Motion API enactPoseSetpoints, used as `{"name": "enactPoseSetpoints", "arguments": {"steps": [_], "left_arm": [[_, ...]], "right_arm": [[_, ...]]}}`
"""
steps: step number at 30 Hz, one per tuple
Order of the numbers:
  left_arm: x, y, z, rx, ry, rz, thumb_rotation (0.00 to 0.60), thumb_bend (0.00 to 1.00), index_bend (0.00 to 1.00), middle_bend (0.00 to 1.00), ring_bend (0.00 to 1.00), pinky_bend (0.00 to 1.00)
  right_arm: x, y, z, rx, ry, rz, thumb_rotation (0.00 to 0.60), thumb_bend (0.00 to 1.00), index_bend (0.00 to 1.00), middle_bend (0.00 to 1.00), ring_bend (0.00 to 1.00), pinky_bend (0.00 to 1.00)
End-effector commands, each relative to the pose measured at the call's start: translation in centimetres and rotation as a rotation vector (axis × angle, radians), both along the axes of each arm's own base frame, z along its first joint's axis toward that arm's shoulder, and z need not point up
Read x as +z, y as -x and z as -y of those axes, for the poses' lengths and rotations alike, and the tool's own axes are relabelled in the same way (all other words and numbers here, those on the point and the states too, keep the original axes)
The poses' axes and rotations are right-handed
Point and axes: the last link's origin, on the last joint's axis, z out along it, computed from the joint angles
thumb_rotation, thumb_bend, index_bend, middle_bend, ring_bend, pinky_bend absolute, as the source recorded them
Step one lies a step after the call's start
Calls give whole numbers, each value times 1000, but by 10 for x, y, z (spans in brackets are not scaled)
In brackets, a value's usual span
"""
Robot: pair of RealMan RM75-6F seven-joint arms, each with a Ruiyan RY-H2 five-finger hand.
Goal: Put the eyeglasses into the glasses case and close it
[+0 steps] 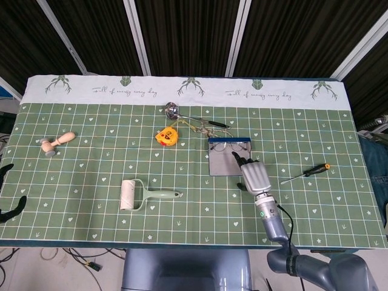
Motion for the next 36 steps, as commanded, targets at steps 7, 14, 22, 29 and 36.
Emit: {"name": "enactPoseSetpoints", "arguments": {"steps": [7,14,22,29,36], "left_arm": [[0,0,0,2,1,2,600,311,145,0,0,0],[1,0,0,2,1,1,600,311,146,0,0,0],[0,0,0,3,0,2,600,310,146,0,0,0],[1,0,0,4,0,3,600,311,146,0,0,0],[1,0,0,4,1,4,600,311,146,0,0,0]], "right_arm": [[-5,-3,9,-26,12,17,600,126,182,401,470,591],[-7,-2,11,-38,20,24,600,125,189,401,470,591],[-10,-3,13,-39,28,28,600,126,204,402,470,591],[-12,-3,14,-39,29,30,600,125,212,402,470,591],[-13,-3,15,-37,30,29,600,125,232,404,471,592]]}}
